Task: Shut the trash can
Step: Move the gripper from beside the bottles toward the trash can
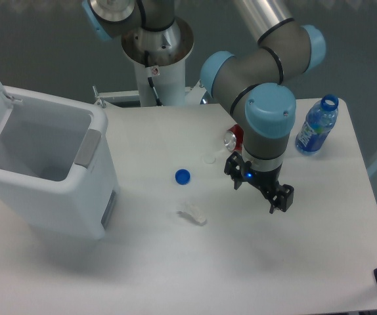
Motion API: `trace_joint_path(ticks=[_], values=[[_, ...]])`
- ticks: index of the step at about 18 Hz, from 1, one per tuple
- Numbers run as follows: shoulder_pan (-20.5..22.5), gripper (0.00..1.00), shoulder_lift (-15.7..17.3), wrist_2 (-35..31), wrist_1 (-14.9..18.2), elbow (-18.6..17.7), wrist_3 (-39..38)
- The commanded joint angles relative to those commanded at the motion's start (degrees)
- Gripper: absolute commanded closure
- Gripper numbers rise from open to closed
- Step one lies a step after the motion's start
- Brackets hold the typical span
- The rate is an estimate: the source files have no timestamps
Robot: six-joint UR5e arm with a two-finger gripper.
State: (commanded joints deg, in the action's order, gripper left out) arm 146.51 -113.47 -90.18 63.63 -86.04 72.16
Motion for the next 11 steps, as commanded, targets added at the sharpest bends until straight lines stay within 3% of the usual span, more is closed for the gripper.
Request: trace_joint_path(ticks=[6, 11], values=[[0.18, 0.0, 0.09, 2.19, 0.0, -0.17, 0.0], [-0.26, 0.0, 2.36, 2.46, -0.61, -4.39, -0.79]])
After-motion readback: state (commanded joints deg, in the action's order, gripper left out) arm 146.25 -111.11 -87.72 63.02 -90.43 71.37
